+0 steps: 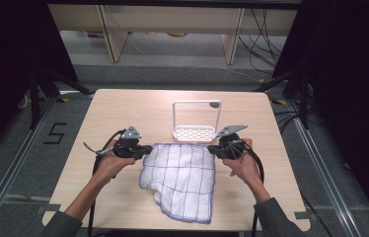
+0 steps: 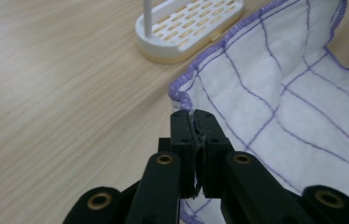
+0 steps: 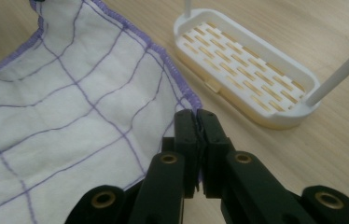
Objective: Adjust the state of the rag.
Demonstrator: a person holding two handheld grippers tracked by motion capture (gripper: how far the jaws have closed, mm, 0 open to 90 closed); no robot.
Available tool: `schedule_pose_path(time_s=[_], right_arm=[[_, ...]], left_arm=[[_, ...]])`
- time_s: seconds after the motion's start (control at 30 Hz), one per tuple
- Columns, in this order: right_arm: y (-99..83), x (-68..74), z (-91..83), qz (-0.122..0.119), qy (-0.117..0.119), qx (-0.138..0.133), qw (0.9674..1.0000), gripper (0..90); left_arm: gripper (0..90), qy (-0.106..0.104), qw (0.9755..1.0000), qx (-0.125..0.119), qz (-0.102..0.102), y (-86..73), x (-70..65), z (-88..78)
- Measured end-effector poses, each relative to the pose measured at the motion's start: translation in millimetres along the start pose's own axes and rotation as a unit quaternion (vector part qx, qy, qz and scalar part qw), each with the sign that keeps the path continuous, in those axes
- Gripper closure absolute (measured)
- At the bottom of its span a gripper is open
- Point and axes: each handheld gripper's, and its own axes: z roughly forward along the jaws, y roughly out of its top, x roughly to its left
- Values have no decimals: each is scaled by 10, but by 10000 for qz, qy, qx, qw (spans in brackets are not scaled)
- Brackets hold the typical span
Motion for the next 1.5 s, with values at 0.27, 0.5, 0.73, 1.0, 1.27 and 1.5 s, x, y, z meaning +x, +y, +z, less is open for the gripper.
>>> schedule_pose_path(time_s=[0.27,0.5,0.73,1.0,1.27,1.5], right_arm=[[91,51,-257,-56,164,-74,9998,882],[167,201,-638,-230,222,-208,9993,882],[247,363,-1002,-531,163,-355,9978,883],[397,592,-1490,-727,289,-368,9963,882],[488,818,-1877,-1047,448,-394,9927,883],[548,241,-1213,-584,93,144,9981,882]], left_arm=[[865,-244,9991,-315,115,140,-185,-315],[865,-538,9974,-438,185,235,-353,-649],[865,-556,9972,-372,333,380,-538,-980],[864,-710,9953,-445,485,579,-789,-1436],[862,-954,9913,-616,657,706,-982,-1631],[863,-676,9964,-485,-176,719,-402,-949]])
